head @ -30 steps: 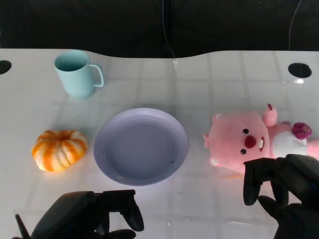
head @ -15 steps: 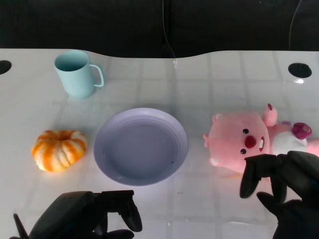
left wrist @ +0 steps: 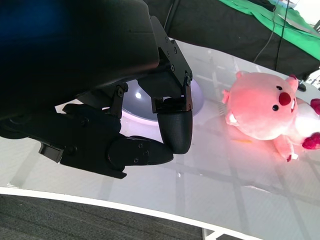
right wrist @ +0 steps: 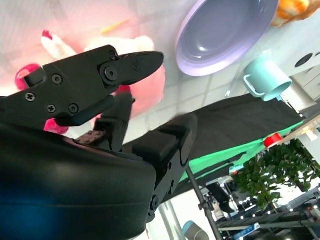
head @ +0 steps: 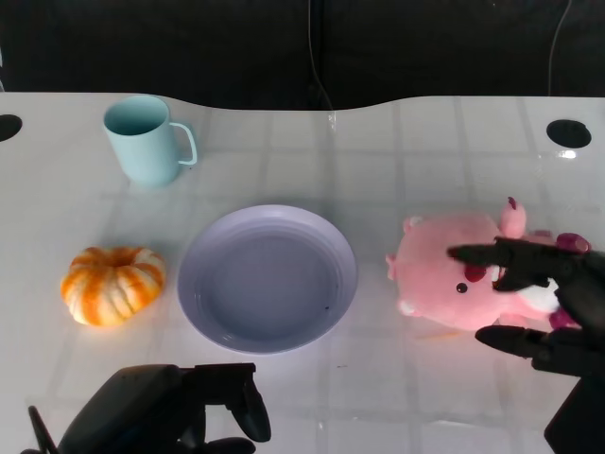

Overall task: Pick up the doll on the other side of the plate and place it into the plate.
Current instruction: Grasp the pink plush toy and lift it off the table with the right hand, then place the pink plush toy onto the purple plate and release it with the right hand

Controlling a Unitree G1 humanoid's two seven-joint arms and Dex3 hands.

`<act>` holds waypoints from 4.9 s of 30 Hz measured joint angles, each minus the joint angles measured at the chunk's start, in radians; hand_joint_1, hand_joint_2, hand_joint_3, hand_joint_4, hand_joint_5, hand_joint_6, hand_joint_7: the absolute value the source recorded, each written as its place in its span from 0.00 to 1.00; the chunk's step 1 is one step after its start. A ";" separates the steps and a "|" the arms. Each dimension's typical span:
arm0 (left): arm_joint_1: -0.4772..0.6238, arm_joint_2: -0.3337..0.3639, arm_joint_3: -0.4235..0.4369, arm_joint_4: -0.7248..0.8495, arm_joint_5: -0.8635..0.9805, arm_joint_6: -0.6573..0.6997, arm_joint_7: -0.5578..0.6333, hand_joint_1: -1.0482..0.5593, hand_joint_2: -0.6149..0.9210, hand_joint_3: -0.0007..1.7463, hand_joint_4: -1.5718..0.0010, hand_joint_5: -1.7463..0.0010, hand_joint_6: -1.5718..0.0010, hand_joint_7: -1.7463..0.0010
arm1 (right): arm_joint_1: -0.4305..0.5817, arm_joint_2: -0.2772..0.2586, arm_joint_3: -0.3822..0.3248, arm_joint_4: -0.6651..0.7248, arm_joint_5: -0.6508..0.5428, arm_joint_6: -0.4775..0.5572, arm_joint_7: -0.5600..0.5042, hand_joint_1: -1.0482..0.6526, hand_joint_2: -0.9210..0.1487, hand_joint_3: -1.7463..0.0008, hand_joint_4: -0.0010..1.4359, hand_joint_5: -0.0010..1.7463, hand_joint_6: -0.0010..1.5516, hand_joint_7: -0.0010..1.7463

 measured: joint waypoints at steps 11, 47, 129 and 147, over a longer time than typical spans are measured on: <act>-0.007 0.000 -0.011 0.001 0.000 0.002 0.000 0.45 1.00 0.21 0.59 0.04 0.59 0.30 | -0.058 -0.064 0.017 -0.087 -0.196 0.185 0.126 0.21 0.08 1.00 0.03 0.29 0.09 0.00; 0.028 -0.002 -0.013 -0.040 0.009 0.008 0.001 0.44 1.00 0.22 0.60 0.05 0.60 0.29 | -0.571 -0.038 0.370 0.799 -0.386 0.239 0.062 0.17 0.00 0.97 0.25 0.13 0.23 0.02; 0.030 -0.037 -0.056 -0.066 0.061 0.049 0.000 0.45 1.00 0.21 0.60 0.05 0.59 0.29 | -0.877 0.254 0.359 0.914 -0.130 0.002 -0.192 0.49 0.50 0.33 0.64 1.00 0.47 1.00; 0.036 -0.057 -0.062 -0.073 0.075 0.072 0.000 0.45 1.00 0.21 0.60 0.06 0.59 0.29 | -0.914 0.397 0.412 1.091 -0.128 -0.036 -0.188 0.50 0.39 0.48 0.58 0.98 0.54 0.63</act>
